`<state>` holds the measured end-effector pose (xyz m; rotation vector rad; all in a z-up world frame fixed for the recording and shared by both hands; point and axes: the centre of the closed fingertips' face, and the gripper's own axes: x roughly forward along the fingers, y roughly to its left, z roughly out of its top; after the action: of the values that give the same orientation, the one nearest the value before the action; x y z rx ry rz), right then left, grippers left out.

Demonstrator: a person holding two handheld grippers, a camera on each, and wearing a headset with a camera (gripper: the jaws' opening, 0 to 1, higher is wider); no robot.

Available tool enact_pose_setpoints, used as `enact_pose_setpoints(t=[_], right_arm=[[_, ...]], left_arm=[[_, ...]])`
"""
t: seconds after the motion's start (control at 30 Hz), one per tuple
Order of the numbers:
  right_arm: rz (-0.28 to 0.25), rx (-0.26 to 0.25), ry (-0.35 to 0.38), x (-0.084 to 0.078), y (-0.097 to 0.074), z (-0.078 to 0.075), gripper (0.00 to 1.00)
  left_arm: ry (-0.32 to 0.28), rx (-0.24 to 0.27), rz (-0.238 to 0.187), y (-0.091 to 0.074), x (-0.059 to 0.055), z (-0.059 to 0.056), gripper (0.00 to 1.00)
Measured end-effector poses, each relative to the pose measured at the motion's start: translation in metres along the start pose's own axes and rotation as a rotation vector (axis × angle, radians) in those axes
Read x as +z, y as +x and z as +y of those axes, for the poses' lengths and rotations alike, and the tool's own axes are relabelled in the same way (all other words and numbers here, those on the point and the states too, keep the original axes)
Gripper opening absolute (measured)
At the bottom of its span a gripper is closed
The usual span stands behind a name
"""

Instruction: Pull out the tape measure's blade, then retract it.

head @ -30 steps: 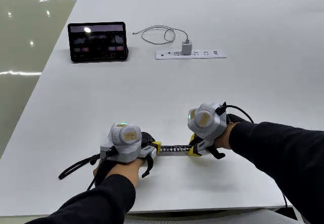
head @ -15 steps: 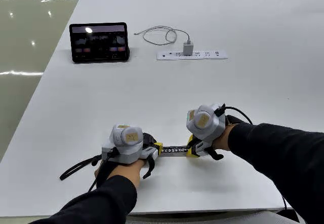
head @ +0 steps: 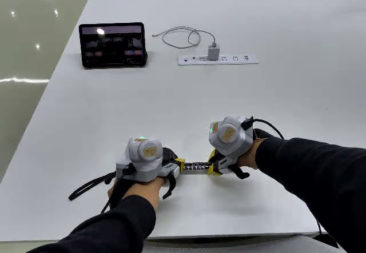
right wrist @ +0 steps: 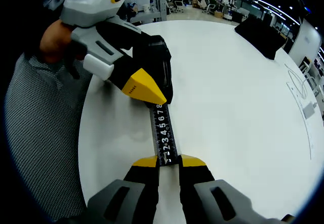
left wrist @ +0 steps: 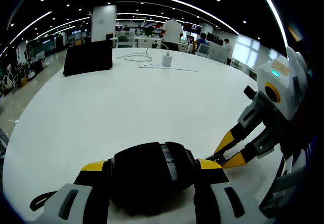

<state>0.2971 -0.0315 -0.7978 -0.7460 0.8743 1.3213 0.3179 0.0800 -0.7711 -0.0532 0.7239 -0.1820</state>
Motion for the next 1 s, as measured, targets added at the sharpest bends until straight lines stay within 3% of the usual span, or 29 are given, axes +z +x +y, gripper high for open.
enact_pose_setpoints(t=[1.0], right_arm=[[-0.007,0.007,-0.002,0.018,0.008,0.004,0.1]], left_arm=[[-0.003,-0.002,-0.001,0.0,0.0,0.0,0.64]])
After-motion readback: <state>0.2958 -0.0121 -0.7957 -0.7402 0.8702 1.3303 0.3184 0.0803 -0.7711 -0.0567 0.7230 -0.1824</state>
